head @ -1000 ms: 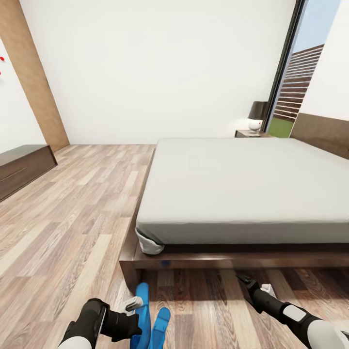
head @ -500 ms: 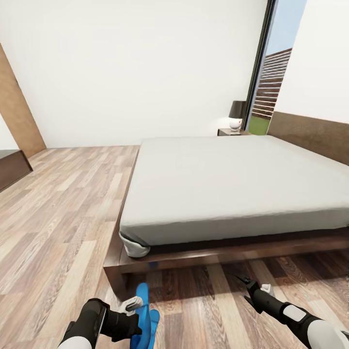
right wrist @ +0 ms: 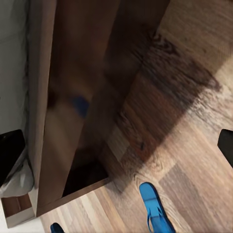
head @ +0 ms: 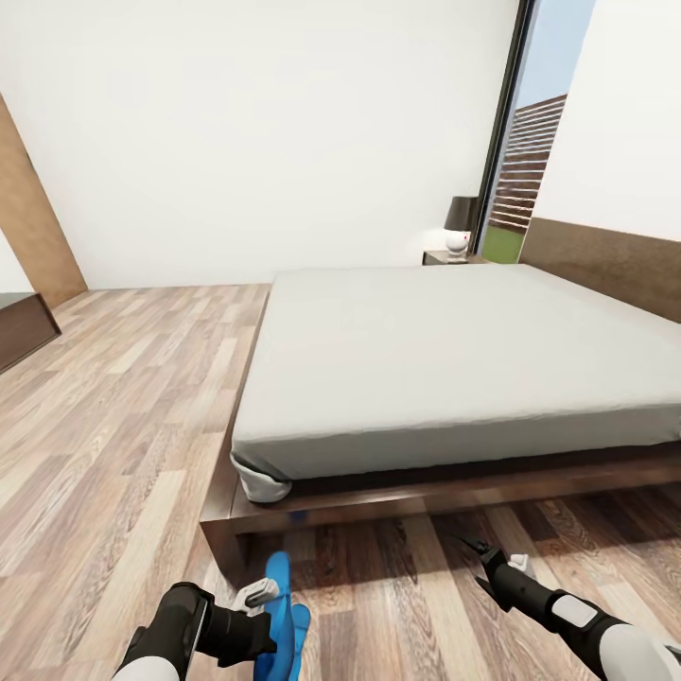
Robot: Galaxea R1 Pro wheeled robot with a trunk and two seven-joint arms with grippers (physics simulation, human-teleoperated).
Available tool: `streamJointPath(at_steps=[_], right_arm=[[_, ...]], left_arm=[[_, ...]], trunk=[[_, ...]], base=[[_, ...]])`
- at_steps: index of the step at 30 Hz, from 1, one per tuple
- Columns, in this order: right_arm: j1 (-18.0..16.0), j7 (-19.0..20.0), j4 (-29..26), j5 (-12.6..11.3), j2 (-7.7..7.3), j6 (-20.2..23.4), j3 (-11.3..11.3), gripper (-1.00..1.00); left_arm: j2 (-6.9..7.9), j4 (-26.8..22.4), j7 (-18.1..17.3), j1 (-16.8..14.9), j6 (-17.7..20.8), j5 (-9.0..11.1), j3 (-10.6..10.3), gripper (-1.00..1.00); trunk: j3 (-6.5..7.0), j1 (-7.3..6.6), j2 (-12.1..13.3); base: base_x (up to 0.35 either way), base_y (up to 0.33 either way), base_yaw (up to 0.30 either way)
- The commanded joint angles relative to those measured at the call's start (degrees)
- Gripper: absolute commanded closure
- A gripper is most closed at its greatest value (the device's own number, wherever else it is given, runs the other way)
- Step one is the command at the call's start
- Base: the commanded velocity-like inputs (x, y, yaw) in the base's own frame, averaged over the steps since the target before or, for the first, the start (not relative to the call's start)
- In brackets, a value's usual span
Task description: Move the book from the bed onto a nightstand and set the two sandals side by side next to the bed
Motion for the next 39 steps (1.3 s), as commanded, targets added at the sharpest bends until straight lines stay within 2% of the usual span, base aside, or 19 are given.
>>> streamJointPath(at_steps=[1, 21, 29, 35, 39], right_arm=[[-0.08, 0.19, 0.19, -0.6, 0.0, 0.36, 0.08, -1.0], [-0.08, 0.81, 0.2, -1.02, 0.29, 0.19, 0.03, -1.0], [-0.08, 4.58, 0.19, -0.71, 0.29, 0.12, 0.03, -1.0], [-0.08, 5.04, 0.18, -0.69, 0.34, 0.1, 0.23, -1.0], [-0.08, 5.08, 0.14, -0.7, 0.34, 0.11, 0.15, -1.0]], left_arm=[[-0.09, -0.11, -0.49, -0.08, 0.28, -0.52, 0.47, 1.0], [-0.09, -0.18, -0.48, -0.11, 0.28, -0.5, 0.22, 1.0], [-0.09, -0.45, -0.48, -1.27, -0.7, -0.52, -0.19, 1.0], [-0.09, -0.88, -0.53, -2.54, -1.25, -0.48, -5.69, 1.0], [-0.09, -0.96, -0.56, -3.72, -1.3, -0.19, -6.94, 1.0]], trunk=[[-0.06, -0.01, -0.03], [-4.27, 0.48, -0.28], [-6.04, 0.68, -0.39], [-7.37, 0.84, -0.47], [-8.25, 0.94, -0.52]], base=[[0.0, 0.0, 0.0], [0.0, 0.0, 0.0], [0.0, 0.0, 0.0], [0.0, 0.0, 0.0], [0.0, 0.0, 0.0]])
